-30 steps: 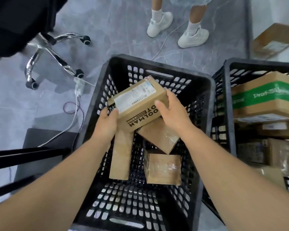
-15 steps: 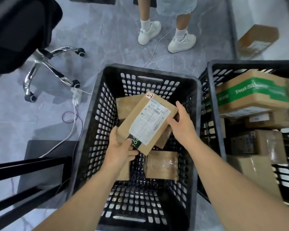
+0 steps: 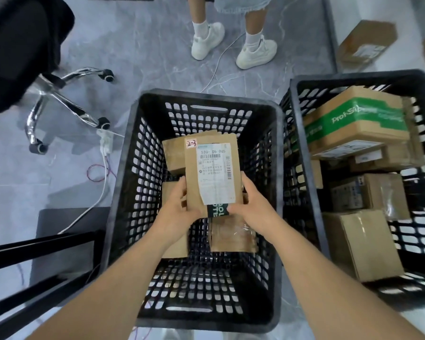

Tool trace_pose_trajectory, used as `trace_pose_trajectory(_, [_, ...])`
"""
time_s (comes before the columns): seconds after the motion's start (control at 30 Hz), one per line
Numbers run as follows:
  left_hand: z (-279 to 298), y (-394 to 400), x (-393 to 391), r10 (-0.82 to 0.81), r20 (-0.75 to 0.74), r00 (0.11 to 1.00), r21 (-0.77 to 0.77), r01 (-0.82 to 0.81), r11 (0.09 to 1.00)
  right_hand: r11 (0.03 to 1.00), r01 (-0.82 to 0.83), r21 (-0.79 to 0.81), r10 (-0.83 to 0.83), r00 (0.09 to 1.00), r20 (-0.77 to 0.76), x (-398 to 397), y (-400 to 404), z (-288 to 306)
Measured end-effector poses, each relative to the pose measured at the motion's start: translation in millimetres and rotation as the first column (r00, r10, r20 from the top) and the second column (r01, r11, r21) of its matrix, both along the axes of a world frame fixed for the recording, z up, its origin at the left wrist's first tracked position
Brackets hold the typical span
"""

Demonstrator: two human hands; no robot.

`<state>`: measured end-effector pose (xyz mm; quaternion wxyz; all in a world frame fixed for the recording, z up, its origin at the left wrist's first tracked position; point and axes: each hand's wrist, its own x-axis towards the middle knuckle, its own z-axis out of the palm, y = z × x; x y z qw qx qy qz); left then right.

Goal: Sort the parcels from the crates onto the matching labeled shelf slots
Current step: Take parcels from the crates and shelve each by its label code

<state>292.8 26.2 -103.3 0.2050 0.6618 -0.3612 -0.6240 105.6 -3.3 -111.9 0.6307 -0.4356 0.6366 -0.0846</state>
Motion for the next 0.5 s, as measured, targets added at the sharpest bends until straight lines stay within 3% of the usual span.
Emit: trace_pose_trajectory(0.5, [-15,-3,9,-0.155,-0.08,0.985,-0.003,0.155,0.988,1.0,0.018,-0.022,-0.015,0.991,0.133,-21,-7,-16])
